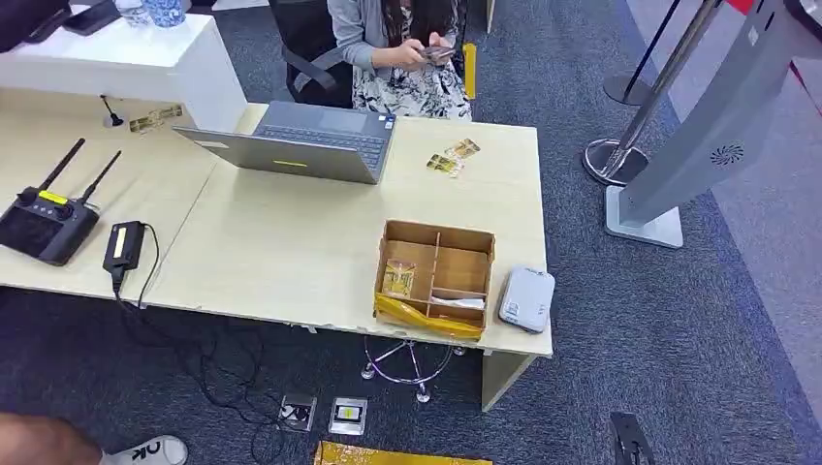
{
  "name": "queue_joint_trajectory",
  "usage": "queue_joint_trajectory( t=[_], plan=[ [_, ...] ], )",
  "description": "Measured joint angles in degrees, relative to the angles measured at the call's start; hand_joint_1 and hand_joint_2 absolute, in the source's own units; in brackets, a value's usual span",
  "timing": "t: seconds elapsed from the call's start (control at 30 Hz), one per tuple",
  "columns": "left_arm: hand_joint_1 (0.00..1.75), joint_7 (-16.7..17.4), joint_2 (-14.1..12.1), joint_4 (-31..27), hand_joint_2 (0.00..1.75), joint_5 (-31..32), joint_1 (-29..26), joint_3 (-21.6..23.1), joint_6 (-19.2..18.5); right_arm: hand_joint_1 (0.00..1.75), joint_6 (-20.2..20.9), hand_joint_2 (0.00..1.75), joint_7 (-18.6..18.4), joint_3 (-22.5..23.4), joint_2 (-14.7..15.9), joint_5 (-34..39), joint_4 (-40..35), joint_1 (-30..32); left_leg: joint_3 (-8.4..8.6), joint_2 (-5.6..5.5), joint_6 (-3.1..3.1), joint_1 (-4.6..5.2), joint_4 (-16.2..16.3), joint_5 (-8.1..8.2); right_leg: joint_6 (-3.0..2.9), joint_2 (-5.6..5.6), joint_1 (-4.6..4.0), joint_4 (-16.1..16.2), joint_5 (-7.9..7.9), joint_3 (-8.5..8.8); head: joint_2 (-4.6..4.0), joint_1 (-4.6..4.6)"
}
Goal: Pass the card to the sensor for recognition and then transmit it.
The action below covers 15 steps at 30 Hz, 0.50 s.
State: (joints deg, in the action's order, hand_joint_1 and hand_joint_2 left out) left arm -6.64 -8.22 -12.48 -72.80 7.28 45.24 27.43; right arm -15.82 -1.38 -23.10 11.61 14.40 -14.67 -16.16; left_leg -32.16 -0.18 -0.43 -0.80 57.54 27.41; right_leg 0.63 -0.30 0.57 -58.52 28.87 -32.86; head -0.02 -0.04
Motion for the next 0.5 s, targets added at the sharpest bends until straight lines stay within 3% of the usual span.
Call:
queue_joint_trajectory(
  t=[0.5],
  plan=[
    [0.0, 0.0, 0.2, 0.0, 0.0, -1.2, -0.7, 0.0, 0.8, 0.0, -2.1, 0.0, 1.0, -0.4, -0.1, 3.0, 0.0, -0.6, 0.02, 0.0, 0.0, 0.0, 0.0, 0.0, 0.0, 0.02, 0.0, 0.0, 0.0, -0.02, 0.0, 0.0]
  ],
)
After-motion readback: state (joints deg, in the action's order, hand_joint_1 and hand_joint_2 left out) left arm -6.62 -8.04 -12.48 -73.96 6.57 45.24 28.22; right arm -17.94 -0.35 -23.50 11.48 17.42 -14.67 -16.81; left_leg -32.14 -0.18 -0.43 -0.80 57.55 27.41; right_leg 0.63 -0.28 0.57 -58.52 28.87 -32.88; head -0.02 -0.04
